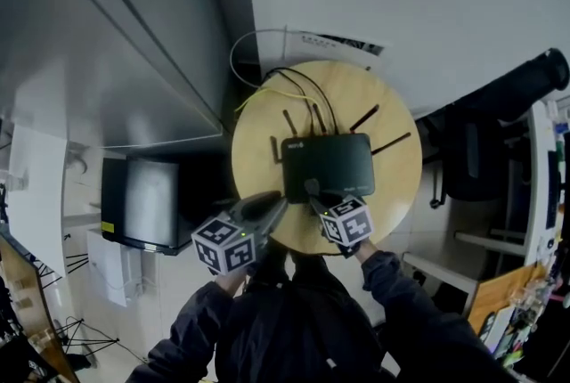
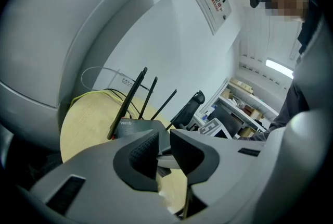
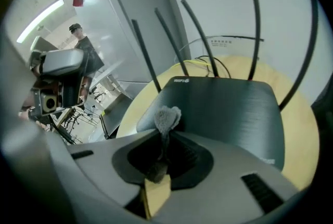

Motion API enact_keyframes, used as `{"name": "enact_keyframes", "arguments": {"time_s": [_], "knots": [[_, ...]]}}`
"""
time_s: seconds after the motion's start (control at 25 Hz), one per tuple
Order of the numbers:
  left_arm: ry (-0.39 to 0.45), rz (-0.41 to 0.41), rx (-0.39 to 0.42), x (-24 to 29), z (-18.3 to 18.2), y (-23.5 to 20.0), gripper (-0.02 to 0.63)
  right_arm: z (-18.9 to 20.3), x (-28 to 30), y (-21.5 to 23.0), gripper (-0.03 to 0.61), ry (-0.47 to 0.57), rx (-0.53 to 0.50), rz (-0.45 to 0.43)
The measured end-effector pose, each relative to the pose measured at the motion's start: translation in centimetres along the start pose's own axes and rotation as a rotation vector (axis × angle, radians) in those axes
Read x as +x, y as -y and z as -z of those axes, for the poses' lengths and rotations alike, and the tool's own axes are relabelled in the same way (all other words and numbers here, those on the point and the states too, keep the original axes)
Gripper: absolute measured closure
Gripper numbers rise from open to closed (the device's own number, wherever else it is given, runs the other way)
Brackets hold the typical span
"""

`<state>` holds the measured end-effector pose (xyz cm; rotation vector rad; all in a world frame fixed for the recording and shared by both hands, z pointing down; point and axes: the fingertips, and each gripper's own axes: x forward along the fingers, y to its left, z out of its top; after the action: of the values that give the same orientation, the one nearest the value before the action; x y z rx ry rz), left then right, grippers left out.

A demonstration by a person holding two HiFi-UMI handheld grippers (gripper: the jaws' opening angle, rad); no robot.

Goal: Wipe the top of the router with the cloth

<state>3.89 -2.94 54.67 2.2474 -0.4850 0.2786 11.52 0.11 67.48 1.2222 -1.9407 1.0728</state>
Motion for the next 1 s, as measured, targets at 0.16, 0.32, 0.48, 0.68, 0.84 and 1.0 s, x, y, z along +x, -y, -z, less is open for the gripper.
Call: {"name": "enact_keyframes", "arguments": {"time_s": [0.16,0.32,0.48,0.68,0.84,1.0], "knots": [[-0.015,0.016,0.007,0.9,-0.2,0.3,0.548,1.4,-2.4,4.5,0.508,0.006,0.044,0.064],[-0.031,0.037,0.024,1.8,-0.6,0.8,0.547,3.2,-4.7,9.2,0.508,0.015,0.11,0.119],[-0.044,0.049,0.041,2.5,-1.0,1.2,0.546,4.3,-7.3,13.3,0.508,0.02,0.158,0.187],[-0.062,0.052,0.053,2.7,-1.1,1.3,0.547,4.9,-8.5,15.4,0.506,0.043,0.206,0.215],[-0.065,0.05,0.059,2.3,-1.6,1.7,0.548,4.4,-8.5,14.8,0.508,0.062,0.191,0.22],[-0.062,0.053,0.066,1.3,-2.5,2.7,0.548,1.1,-10.2,11.2,0.508,0.161,0.181,0.154]]}}
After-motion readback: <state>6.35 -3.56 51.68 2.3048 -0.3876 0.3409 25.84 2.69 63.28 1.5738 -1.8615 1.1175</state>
